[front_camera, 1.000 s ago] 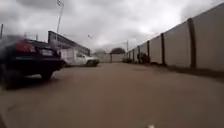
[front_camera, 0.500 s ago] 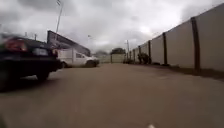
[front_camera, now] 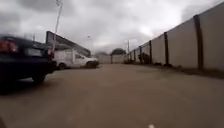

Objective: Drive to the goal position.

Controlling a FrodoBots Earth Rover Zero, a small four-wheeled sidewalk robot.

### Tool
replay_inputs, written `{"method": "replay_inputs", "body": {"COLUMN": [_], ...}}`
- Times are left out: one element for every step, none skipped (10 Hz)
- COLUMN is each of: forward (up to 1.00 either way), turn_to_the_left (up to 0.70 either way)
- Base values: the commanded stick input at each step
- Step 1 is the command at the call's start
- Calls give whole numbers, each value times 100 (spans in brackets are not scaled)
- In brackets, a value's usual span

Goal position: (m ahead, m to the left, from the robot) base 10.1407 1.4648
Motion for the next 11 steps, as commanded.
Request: {"method": "replay_inputs", "body": {"forward": [50,50,50,50,50,50,50,50,50,50,50], "turn_to_the_left": [0,0,0,0,0,0,0,0,0,0,0]}}
